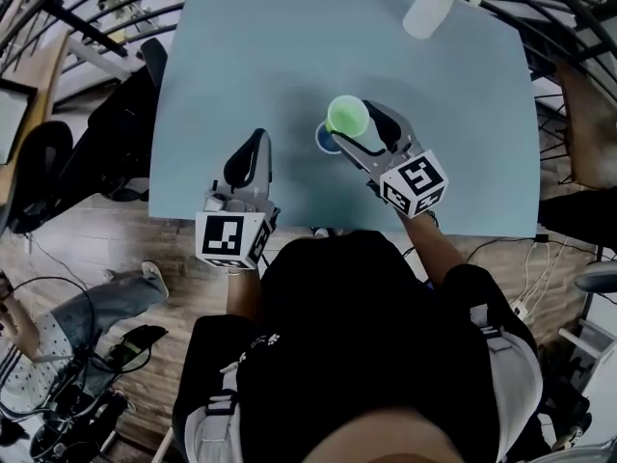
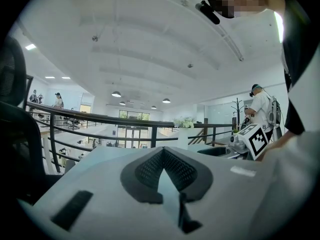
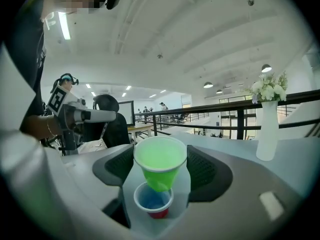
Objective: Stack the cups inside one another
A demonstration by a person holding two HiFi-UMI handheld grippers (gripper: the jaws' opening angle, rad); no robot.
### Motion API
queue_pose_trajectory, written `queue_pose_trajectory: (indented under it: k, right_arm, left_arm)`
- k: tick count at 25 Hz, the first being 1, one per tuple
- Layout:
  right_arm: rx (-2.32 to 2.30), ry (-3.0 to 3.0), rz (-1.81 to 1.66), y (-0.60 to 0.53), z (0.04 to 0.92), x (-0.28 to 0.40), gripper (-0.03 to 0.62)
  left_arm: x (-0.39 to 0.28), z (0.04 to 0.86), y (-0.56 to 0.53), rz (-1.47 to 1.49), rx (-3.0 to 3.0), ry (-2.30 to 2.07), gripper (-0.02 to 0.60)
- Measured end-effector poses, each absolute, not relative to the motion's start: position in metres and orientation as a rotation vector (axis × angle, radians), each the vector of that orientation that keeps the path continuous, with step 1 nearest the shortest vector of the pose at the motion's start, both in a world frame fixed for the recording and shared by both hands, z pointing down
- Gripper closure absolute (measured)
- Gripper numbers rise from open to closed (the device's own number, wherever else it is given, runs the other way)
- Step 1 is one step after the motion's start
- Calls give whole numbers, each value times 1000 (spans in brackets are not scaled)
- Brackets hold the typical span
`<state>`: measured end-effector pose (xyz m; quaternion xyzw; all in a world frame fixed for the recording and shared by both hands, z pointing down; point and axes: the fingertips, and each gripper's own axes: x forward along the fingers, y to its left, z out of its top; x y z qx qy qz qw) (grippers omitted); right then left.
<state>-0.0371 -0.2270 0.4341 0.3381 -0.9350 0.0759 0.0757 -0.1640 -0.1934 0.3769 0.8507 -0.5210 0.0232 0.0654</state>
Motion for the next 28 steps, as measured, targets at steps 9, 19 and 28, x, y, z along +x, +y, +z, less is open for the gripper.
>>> queue_pose_trajectory:
  k: [9, 19, 28]
  right_arm:
    - [935, -2754, 249, -214, 461, -43, 258]
    - [890, -2665, 285, -212, 497, -50, 256]
    - [868, -2629, 292, -212, 516, -52, 255]
  left_arm:
    - [-163, 377, -190, 89, 2562, -1590, 597]
    - [-172, 376, -190, 95, 2554, -1604, 597]
    - [-177, 382, -191, 98, 2531, -1617, 597]
